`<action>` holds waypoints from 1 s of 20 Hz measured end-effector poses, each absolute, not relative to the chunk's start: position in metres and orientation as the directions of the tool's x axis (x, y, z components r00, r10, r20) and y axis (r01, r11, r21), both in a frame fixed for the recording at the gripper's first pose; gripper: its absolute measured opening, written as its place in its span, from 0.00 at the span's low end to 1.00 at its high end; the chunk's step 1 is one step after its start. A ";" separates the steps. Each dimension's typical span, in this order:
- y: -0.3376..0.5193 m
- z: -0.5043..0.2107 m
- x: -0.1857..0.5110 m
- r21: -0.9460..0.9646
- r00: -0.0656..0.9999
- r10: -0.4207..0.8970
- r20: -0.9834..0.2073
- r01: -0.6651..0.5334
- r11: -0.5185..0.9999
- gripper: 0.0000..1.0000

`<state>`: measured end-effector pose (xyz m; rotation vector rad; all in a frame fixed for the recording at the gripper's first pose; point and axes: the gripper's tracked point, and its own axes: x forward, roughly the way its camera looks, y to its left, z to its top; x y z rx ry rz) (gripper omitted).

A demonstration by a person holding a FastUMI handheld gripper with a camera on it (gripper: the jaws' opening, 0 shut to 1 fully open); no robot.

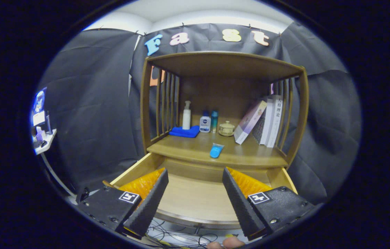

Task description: Pull open the drawer, take out the items inside it, and place them on the countertop above the cabinet.

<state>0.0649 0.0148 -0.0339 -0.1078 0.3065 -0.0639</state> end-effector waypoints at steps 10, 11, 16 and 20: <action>0.027 -0.096 0.010 -0.147 0.979 -0.107 -0.172 0.082 0.986 0.99; 0.028 -0.107 0.006 -0.133 0.978 -0.104 -0.179 0.081 0.988 1.00; 0.012 -0.150 -0.008 -0.117 0.969 -0.152 -0.197 0.130 0.985 1.00; 0.003 -0.175 -0.007 -0.102 0.963 -0.177 -0.203 0.159 0.982 1.00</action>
